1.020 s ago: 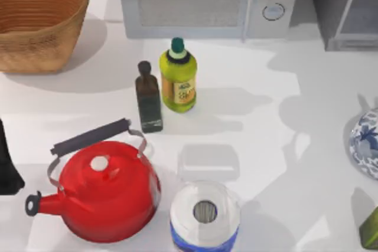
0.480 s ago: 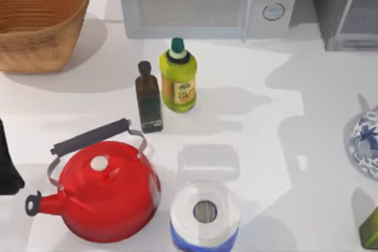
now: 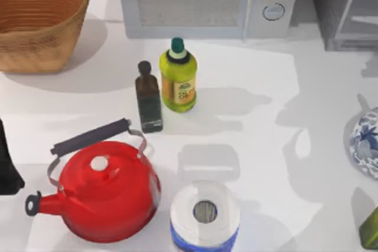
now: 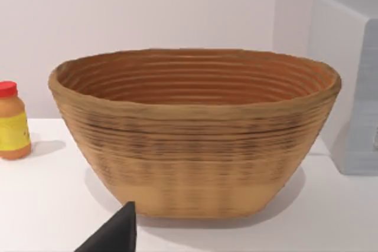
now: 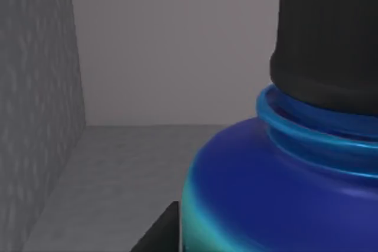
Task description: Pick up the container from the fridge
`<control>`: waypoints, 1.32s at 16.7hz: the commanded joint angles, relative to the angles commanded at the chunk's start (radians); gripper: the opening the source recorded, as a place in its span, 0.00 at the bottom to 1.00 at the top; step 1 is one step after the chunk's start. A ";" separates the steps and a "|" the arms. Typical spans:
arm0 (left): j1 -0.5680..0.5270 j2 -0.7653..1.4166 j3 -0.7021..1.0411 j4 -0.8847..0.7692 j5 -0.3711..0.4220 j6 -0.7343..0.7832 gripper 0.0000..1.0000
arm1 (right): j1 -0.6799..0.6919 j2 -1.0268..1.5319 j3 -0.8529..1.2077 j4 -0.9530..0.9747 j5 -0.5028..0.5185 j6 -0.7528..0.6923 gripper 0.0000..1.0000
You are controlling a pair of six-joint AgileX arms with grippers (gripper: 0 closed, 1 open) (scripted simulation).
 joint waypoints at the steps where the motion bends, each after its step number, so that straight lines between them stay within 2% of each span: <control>1: 0.000 0.000 0.000 0.000 0.000 0.000 1.00 | 0.000 -0.001 -0.001 0.001 -0.001 0.000 0.00; 6: 0.000 0.000 0.000 0.000 0.000 0.000 1.00 | 0.005 -0.004 -0.001 -0.005 0.002 0.003 0.00; 10: 0.000 0.000 0.000 0.000 0.000 0.000 1.00 | -0.002 -0.134 -0.045 -0.050 0.033 0.017 0.00; 16: 0.000 0.000 0.000 0.000 0.000 0.000 1.00 | -0.002 -0.531 -0.187 -0.215 0.116 0.049 0.00; 22: 0.000 0.000 0.000 0.000 0.000 0.000 1.00 | 0.050 -1.049 -0.390 -0.514 0.193 0.054 0.00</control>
